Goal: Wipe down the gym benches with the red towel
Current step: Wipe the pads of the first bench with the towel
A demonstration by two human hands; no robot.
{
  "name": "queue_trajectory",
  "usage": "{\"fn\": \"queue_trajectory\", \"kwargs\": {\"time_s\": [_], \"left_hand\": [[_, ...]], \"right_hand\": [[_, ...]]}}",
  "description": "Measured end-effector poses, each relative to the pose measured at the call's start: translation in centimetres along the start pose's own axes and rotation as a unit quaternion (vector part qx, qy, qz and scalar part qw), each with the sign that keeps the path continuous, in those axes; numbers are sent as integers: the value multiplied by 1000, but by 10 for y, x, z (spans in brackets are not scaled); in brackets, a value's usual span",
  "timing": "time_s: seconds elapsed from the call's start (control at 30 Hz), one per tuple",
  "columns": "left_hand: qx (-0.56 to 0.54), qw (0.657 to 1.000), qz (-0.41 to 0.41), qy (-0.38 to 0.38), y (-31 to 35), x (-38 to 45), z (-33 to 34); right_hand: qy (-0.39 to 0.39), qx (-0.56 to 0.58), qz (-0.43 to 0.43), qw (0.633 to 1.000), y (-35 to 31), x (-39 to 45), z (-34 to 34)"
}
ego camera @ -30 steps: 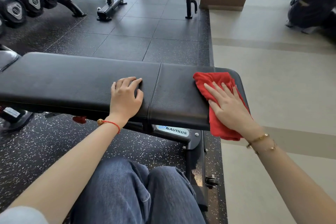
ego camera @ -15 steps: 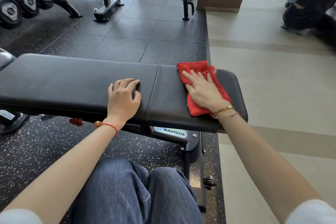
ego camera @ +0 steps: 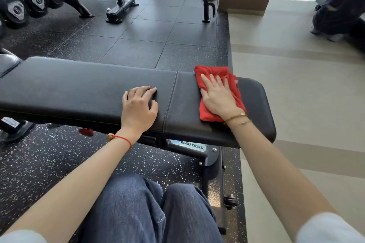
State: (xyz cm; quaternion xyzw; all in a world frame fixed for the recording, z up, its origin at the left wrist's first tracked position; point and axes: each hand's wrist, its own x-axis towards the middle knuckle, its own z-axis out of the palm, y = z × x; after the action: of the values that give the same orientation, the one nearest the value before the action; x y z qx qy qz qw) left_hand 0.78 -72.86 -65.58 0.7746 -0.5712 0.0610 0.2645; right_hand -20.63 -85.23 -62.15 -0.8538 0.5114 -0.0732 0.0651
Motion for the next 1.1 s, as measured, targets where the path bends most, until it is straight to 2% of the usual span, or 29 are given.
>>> {"fn": "queue_trajectory", "kwargs": {"time_s": [0.13,0.2,0.27,0.4,0.53,0.6,0.7,0.83,0.93,1.1], "left_hand": [[1,1000,-2,1,1,0,-2],[0,1000,-4,3,1,0,-2],[1,1000,-2,4,1,0,-3],[1,1000,3,0,0,0,-1],[0,1000,3,-1,0,0,-1],[0,1000,1,-3,2,-1,-2],[2,1000,-1,-5,2,0,-3],[7,1000,0,-5,1,0,-4],[4,1000,0,-7,1,0,-3],[2,1000,0,-8,1,0,-3]], "right_hand": [[5,41,-97,994,-40,-15,11],[12,56,-144,988,-38,-37,11],[22,56,-156,986,-24,-53,10],[27,41,-84,995,9,-44,4],[14,28,-12,999,3,-5,1],[4,25,-22,999,-13,5,3],[2,32,-89,996,-33,-8,8],[26,43,-147,988,-25,-51,9],[35,31,-102,994,4,-54,6],[13,15,13,1000,18,3,-3]]}}
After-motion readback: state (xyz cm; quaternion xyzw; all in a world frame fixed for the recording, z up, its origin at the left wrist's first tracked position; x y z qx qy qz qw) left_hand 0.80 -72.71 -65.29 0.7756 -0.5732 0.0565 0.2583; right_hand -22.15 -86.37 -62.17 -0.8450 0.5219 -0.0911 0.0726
